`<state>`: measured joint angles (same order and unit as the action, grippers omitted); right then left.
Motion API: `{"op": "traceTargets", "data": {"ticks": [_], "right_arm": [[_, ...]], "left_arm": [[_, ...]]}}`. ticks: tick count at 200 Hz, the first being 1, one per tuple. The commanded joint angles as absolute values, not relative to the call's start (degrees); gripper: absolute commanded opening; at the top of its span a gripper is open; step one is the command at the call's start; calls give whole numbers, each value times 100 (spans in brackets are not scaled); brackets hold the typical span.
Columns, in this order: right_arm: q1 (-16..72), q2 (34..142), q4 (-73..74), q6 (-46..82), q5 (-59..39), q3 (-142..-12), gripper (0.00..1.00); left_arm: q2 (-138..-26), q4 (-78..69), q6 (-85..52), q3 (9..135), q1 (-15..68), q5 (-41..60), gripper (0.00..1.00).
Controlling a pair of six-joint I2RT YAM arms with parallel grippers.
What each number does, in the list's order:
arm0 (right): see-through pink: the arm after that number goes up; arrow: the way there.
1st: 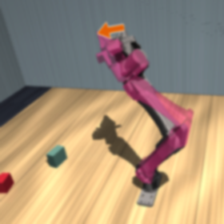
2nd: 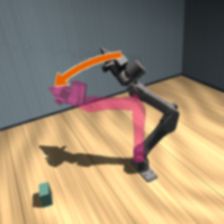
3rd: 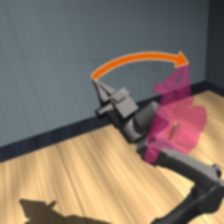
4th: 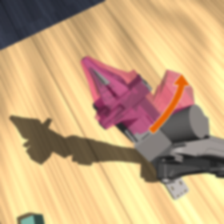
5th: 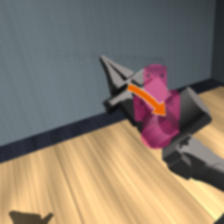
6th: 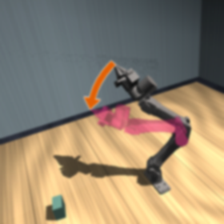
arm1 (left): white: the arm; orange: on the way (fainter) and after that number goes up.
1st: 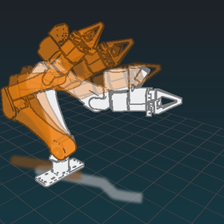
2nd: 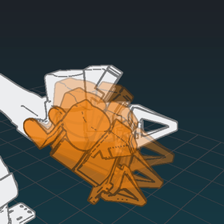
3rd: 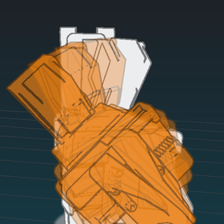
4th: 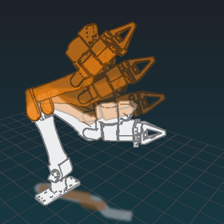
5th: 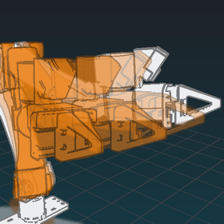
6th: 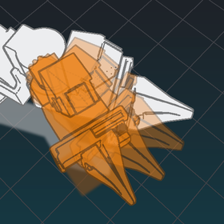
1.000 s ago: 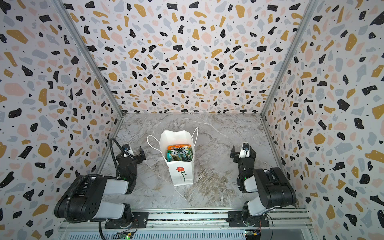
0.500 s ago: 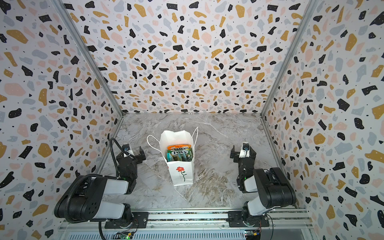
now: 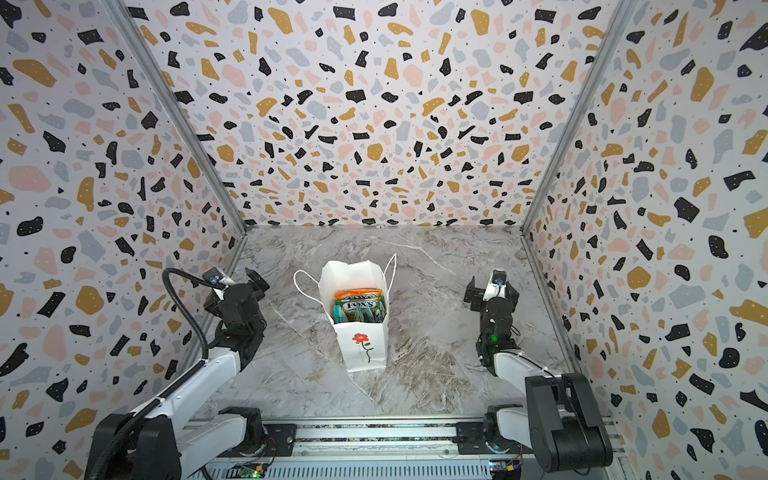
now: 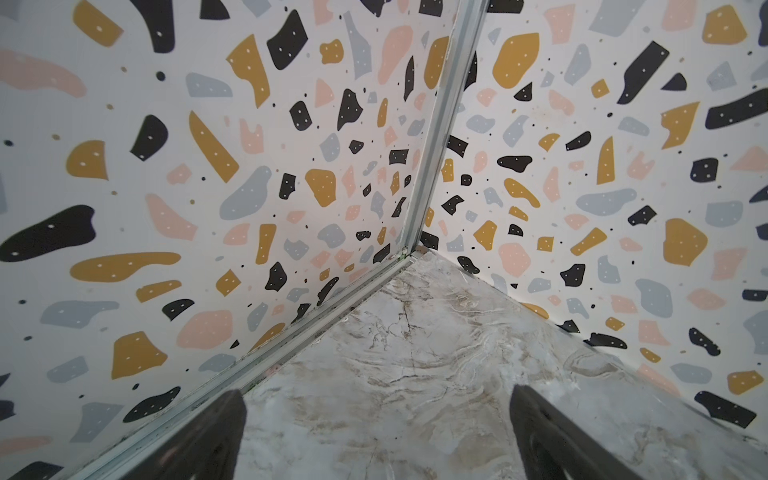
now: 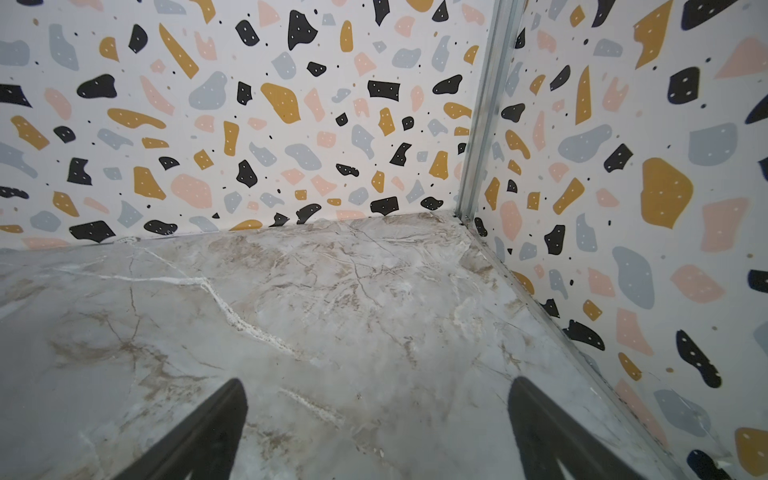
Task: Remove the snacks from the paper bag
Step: 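Raise both arms and move the grippers toward the paper bag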
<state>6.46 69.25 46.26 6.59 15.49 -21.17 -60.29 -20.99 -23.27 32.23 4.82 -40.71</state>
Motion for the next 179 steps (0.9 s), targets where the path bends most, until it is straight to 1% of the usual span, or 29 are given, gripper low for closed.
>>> {"op": "traceTargets", "data": {"ticks": [1, 20, 51, 75, 87, 106, 131, 157, 179], "right_arm": [[677, 6566, 3053, 1272, 1204, -2668, 99], [677, 6377, 2424, 1579, 713, -2931, 99], [750, 6183, 1962, 1763, -244, -3162, 99], [946, 6086, 1643, 1697, -587, -3273, 99], [1055, 6035, 1514, 1656, -677, -3291, 99], [1189, 5970, 1419, 1584, -827, -3289, 99], [1296, 5985, 1357, 1564, -910, -3263, 99], [1345, 6030, 1370, 1568, -942, -3217, 99], [1362, 6058, 1382, 1587, -962, -3199, 99]], "left_arm": [[-5699, -475, -2970, 3913, 456, -3607, 100], [-5382, -29, -3019, 4494, 457, -2584, 100], [-4958, 468, -3368, 5208, 457, -829, 100], [-4789, 810, -3751, 5524, 465, 452, 100], [-4710, 1000, -3917, 5582, 487, 905, 100], [-4518, 1292, -4079, 5658, 615, 1191, 100], [-4260, 1509, -4313, 5704, 882, 1230, 100], [-4157, 1476, -4585, 5603, 1283, 1121, 100], [-4228, 1394, -4667, 5546, 1833, 798, 100]]}}
